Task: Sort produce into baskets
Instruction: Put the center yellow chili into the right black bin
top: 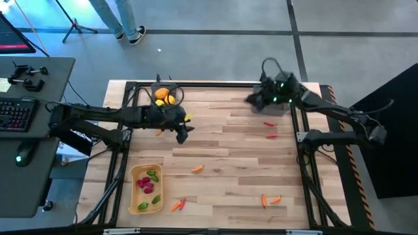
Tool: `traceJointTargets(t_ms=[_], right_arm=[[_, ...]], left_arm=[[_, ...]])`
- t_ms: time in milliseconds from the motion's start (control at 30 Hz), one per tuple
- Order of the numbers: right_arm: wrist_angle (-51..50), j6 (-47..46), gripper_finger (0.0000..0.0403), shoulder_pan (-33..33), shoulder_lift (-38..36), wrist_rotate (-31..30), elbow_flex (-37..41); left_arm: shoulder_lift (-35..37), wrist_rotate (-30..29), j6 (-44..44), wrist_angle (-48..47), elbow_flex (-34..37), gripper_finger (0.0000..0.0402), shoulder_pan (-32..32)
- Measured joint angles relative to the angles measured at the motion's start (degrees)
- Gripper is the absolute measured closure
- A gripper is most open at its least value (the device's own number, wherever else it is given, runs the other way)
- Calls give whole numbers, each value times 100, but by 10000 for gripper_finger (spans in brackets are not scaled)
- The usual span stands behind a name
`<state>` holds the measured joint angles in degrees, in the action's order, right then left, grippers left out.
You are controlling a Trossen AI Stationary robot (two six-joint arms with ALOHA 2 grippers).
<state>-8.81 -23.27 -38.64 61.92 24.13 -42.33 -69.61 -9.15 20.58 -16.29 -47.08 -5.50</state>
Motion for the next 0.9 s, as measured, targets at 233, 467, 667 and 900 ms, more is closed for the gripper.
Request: traceJointTargets(t_ms=[233, 467, 667, 900], right_arm=[[611, 738, 194, 2976, 462, -1170, 2], [1769, 994, 194, 4427, 1922, -2513, -254], [1621, 1041, 194, 4636, 3314, -2409, -1328], [300, 2202, 194, 4647, 4733, -1735, -2896]], left_arm=[[288, 117, -231, -454, -12, 202, -417], [468, 174, -874, -657, -12, 202, -543], [468, 177, -870, -667, 36, 202, -520], [468, 107, -867, -922, 42, 202, -520]])
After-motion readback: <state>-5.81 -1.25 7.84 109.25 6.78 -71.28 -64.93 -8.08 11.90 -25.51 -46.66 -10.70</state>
